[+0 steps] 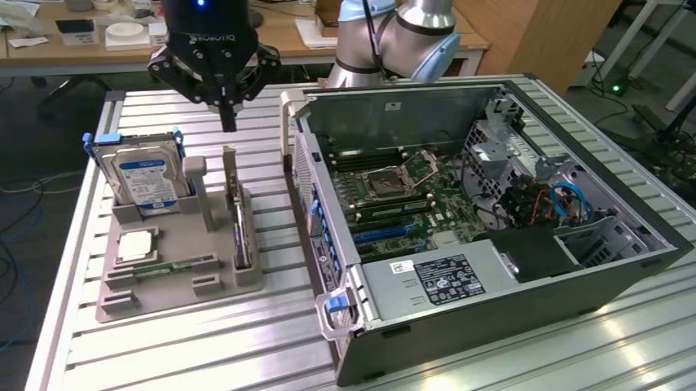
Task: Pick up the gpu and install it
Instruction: 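Reach for the gpu, then pick up the gpu and move the gpu toward the slot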
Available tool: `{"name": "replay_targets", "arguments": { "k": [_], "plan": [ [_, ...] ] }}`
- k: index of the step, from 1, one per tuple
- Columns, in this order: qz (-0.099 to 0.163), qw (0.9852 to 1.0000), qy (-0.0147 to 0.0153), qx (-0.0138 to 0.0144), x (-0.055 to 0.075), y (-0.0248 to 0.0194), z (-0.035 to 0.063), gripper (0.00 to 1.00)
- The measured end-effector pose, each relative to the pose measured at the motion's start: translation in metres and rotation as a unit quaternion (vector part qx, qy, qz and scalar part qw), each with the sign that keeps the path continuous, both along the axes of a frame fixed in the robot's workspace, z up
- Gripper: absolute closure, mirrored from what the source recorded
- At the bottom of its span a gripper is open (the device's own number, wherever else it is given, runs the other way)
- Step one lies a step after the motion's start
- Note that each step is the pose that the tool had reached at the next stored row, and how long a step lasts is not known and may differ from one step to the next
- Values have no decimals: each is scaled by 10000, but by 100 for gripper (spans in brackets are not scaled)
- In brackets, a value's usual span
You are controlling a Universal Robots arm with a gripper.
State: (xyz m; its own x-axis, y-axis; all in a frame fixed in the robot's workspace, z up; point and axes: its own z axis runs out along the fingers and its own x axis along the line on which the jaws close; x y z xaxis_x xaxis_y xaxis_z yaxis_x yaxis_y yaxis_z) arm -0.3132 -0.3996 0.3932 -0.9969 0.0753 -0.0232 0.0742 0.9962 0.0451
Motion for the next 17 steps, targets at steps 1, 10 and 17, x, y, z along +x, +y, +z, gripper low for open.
{"name": "replay_targets", "arguments": {
  "k": [1,10,17],
  "plan": [
    [0,10000,0,0,-14,0,0,89],
    [0,10000,0,0,-138,0,0,89],
    [0,10000,0,0,-179,-1,0,89]
  ]
}}
